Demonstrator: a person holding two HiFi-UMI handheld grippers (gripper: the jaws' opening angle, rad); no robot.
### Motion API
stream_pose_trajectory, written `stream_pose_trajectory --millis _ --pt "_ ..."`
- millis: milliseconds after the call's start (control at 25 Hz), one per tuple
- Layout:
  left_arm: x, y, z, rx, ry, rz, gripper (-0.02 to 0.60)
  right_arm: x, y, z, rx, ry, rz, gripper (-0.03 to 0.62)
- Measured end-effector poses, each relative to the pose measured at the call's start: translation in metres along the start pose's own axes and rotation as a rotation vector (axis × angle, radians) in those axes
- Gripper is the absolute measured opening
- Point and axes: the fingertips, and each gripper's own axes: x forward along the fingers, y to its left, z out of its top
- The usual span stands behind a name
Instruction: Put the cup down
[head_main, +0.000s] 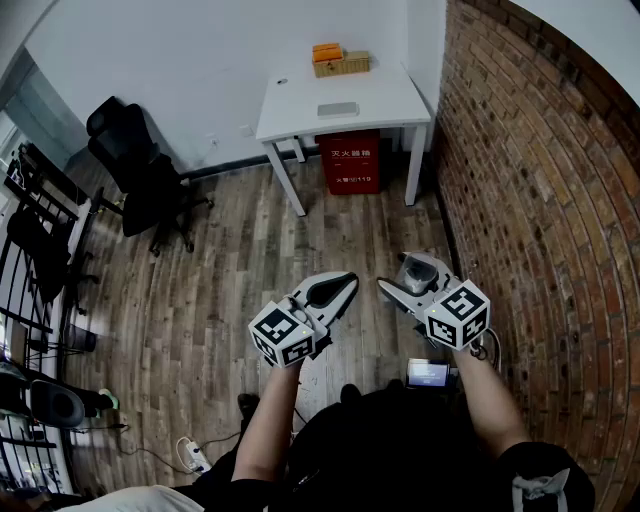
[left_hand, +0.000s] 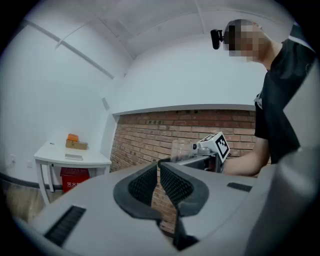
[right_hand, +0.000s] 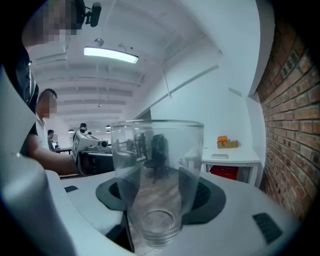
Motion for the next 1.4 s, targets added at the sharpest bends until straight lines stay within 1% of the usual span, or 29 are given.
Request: stream_pose_trajectory --millis 400,800,1400 --pt "0.001 0.002 -0.006 -0.008 0.015 -0.002 0.011 0.002 -0.001 -0.001 0.008 0.001 0.003 0.273" --pt "0.0 0.005 -0.009 -0.014 0.006 0.007 0.011 0.0 -0.003 -0.004 0.028 -0.006 -0.006 0.273" --pt "0.003 0.003 -0.013 -0.014 0.014 0.009 0.011 -0.006 -0.011 -0.005 0.022 -0.009 -0.017 0.273"
